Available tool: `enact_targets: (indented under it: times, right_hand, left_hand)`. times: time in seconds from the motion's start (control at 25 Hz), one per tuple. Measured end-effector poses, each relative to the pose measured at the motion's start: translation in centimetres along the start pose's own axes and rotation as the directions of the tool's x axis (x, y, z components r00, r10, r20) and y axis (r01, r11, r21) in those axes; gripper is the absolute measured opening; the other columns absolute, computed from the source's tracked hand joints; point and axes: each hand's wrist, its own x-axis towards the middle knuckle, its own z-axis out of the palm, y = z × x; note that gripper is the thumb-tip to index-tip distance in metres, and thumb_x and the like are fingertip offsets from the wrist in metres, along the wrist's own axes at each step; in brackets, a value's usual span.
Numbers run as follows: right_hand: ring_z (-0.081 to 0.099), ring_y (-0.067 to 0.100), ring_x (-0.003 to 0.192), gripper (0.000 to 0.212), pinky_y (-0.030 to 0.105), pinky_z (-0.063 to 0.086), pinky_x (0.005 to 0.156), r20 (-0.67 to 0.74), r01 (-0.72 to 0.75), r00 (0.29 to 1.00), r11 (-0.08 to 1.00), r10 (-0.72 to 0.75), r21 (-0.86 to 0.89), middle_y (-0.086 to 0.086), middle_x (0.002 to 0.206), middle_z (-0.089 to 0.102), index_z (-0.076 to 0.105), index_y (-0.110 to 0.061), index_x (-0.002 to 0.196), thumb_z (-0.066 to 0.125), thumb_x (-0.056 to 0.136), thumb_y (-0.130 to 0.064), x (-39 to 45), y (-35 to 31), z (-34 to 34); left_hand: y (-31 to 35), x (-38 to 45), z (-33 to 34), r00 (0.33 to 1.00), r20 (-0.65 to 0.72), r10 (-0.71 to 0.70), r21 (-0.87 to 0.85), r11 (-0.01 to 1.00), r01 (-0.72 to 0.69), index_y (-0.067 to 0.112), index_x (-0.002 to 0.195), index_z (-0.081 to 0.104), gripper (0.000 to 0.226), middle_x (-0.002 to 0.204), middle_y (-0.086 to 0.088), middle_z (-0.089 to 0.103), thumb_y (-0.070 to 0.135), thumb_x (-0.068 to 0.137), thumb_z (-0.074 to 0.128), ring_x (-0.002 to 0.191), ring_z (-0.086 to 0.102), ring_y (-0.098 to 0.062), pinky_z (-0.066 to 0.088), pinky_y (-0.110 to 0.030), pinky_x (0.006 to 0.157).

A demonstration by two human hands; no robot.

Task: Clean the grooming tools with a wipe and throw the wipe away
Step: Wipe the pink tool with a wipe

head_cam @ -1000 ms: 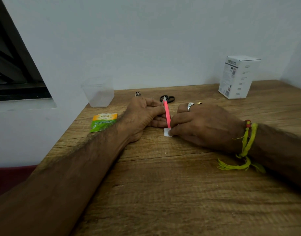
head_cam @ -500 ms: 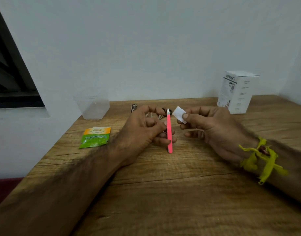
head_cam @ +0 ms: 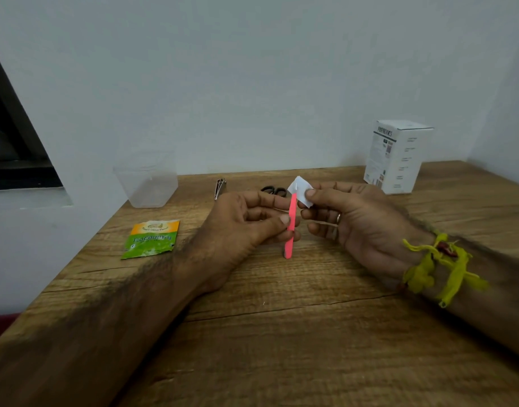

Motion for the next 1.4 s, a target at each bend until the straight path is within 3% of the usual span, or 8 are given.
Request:
enact_targets:
  times: [0.12,0.32,0.6,0.76,0.96,1.4]
  right_hand:
    - [0.067,0.012,0.064,0.006,0.024,0.054,0.051,-0.02,-0.014,1.0,1.0,0.015,0.022,0.007,0.077,0.073,0.071,-0.003,0.092,0.069,0.087,-0.006,0.09,-0.11,-0.09]
    - [0.066,0.011,0.066,0.014,0.024,0.053,0.051,0.032,-0.023,0.999,0.999,0.024,-0.029,0.008,0.08,0.072,0.071,0.0,0.097,0.071,0.085,-0.007,-0.06,0.02,0.09]
    - [0.063,0.01,0.067,0.011,0.024,0.052,0.052,0.105,-0.008,0.994,0.993,0.021,-0.12,0.009,0.082,0.072,0.075,-0.003,0.092,0.07,0.085,-0.01,-0.19,0.01,0.13]
    - [0.063,0.01,0.068,0.012,0.023,0.051,0.052,0.062,-0.036,0.997,0.997,0.041,-0.072,0.006,0.08,0.072,0.073,-0.002,0.095,0.068,0.087,-0.009,-0.01,-0.4,-0.02]
    - [0.062,0.011,0.066,0.012,0.024,0.05,0.051,0.082,-0.003,0.996,0.985,0.018,-0.173,0.006,0.079,0.072,0.074,0.001,0.093,0.069,0.086,-0.007,-0.21,-0.4,0.13]
    - [0.065,0.01,0.07,0.008,0.023,0.051,0.052,0.018,-0.038,0.999,0.997,0.039,-0.069,0.005,0.083,0.074,0.074,-0.006,0.092,0.068,0.088,-0.009,-0.02,-0.5,0.03]
  left_hand:
    - [-0.04,-0.09,0.1,1.0,-0.004,0.003,0.042,0.999,-0.002,-0.001,0.108,0.069,0.032,0.095,-0.02,0.076,-0.002,0.078,0.079,0.085,0.077,-0.032,0.063,-0.032,0.074]
    - [-0.34,0.05,0.19,0.998,-0.049,0.026,0.12,0.993,-0.02,0.005,0.102,0.072,0.029,0.089,-0.015,0.077,0.003,0.076,0.083,0.075,0.076,-0.029,0.058,-0.027,0.051]
    - [-0.81,0.29,0.03,0.998,-0.06,0.028,0.057,0.998,-0.025,0.004,0.102,0.073,0.026,0.089,-0.016,0.076,0.001,0.077,0.081,0.076,0.076,-0.03,0.06,-0.028,0.055]
    - [-0.91,0.43,-0.08,0.999,-0.034,0.0,0.021,1.0,0.001,0.005,0.103,0.074,0.027,0.092,-0.015,0.078,-0.004,0.078,0.079,0.077,0.077,-0.028,0.061,-0.027,0.06]
    - [-0.97,0.46,-0.2,0.999,-0.044,-0.002,0.035,0.999,0.004,0.004,0.103,0.074,0.031,0.092,-0.014,0.078,-0.005,0.074,0.082,0.08,0.077,-0.028,0.06,-0.027,0.063]
    - [-0.62,0.26,0.02,0.999,-0.051,0.019,0.072,0.997,-0.015,0.009,0.1,0.076,0.03,0.085,-0.011,0.078,-0.005,0.075,0.081,0.075,0.077,-0.023,0.06,-0.025,0.061]
